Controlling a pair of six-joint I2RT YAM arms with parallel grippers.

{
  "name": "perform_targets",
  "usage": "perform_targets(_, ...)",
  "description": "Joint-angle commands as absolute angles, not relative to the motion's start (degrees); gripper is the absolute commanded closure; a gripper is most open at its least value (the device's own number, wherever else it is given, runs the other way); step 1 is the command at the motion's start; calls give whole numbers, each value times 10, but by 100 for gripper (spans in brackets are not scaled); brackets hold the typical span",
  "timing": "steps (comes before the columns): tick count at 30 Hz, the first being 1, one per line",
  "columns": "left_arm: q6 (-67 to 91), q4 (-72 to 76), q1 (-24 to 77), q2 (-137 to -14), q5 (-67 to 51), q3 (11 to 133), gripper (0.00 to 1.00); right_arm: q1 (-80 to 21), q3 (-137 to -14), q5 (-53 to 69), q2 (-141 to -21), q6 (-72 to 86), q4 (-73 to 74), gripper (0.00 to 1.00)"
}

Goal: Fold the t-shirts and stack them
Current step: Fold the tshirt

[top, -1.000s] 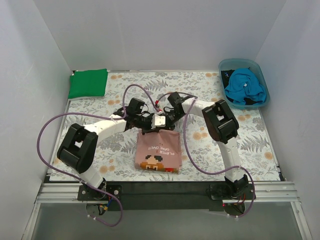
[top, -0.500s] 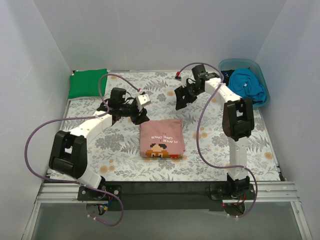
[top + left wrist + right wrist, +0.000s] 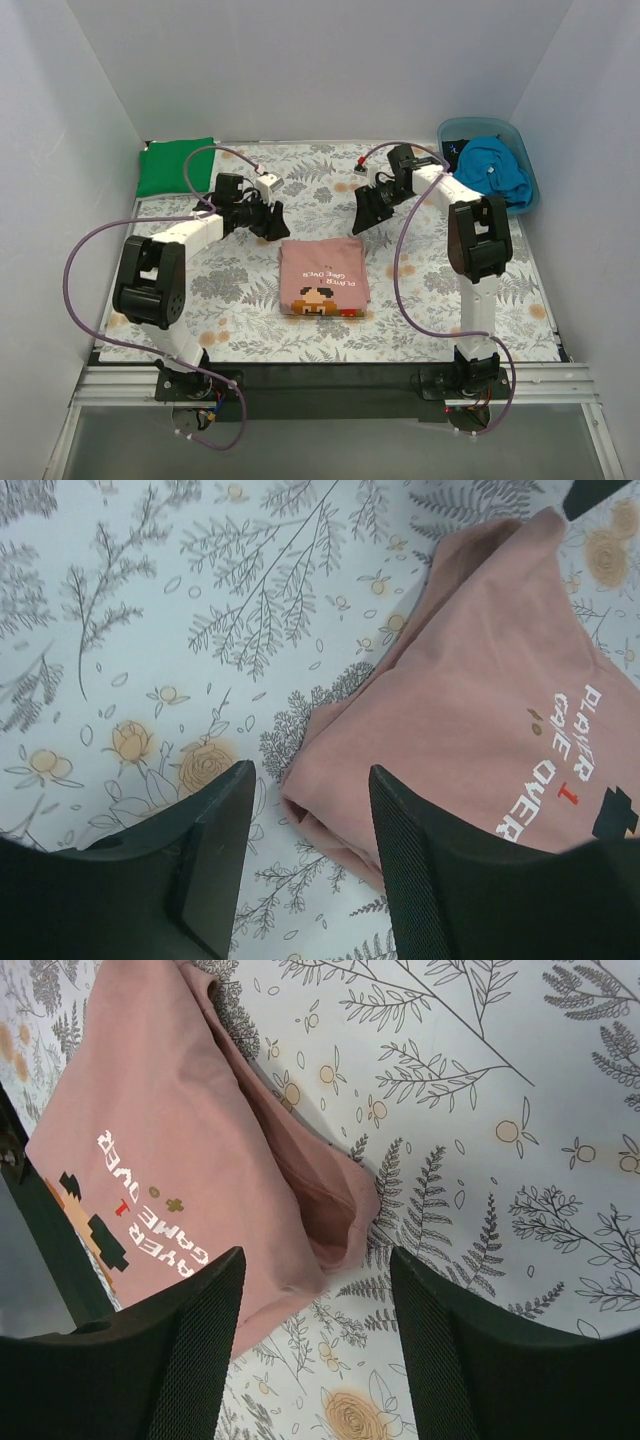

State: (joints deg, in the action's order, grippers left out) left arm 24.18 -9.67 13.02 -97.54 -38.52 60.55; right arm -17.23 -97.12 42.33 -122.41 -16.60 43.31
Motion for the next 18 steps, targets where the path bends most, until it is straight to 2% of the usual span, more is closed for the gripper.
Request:
perform_targets(1, 294, -107, 133, -989, -355, 621, 52, -172, -965, 445, -1229, -142, 409, 33)
perform_targets(12, 311, -142, 131, -1048, -361, 641, 48, -174, -929, 475, -1237, -130, 401, 33)
perform_targets(16, 311, -142, 131, -1034, -368, 640, 56, -177, -910, 484, -1227, -128, 398, 36)
perform_targets(18, 311, -141, 131, -1018, -377, 638, 68, -178, -902, 491, -1222, -127, 395, 39)
